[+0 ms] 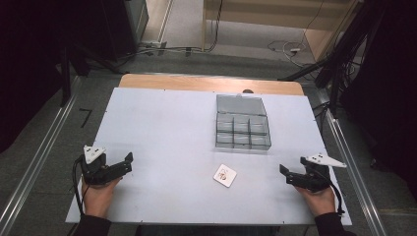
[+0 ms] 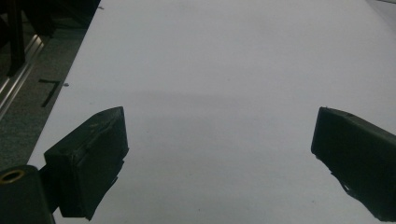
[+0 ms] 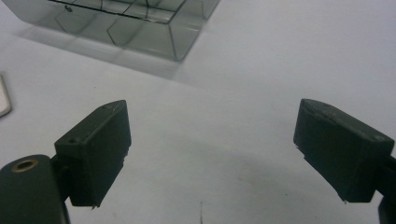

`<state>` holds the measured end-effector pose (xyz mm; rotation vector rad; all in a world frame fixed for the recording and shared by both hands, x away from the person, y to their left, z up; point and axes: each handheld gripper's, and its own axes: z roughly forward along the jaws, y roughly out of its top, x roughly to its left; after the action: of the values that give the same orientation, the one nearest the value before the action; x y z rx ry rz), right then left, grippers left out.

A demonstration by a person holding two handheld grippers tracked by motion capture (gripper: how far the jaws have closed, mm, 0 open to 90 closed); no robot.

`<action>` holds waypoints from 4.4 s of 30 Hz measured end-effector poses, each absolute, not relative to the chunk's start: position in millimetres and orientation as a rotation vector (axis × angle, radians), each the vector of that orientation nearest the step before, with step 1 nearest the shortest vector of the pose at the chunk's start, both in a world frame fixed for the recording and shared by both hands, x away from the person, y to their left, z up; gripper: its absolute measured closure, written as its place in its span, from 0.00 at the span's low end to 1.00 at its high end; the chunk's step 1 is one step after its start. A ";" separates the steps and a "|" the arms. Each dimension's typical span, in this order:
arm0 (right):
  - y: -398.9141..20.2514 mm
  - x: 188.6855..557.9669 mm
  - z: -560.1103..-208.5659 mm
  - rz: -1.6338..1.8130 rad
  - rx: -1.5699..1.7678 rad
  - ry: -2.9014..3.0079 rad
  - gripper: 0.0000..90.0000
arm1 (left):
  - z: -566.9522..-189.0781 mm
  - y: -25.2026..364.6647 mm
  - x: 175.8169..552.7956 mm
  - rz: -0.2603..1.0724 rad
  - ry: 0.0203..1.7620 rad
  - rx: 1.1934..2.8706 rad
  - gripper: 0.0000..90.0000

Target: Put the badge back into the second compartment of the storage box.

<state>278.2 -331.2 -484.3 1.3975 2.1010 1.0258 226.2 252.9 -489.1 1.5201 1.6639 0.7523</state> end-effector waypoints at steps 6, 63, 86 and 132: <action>-325.5 278.0 -484.8 1.027 1.381 2.123 0.11 | -488.8 253.1 224.7 0.754 1.662 1.520 0.05; -247.0 270.0 -486.6 1.174 1.165 2.338 0.11 | -490.8 250.4 227.0 0.754 1.662 1.533 0.05; -217.7 268.0 -495.8 1.154 1.095 2.421 0.11 | -490.7 250.5 226.9 0.754 1.661 1.533 0.05; -167.1 261.7 -508.8 0.995 0.874 2.547 0.35 | -490.8 250.2 227.0 0.753 1.660 1.535 0.05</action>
<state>261.7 -167.1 -508.8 0.8744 2.5467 0.9949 227.0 250.2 -490.8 1.5353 1.6596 0.7532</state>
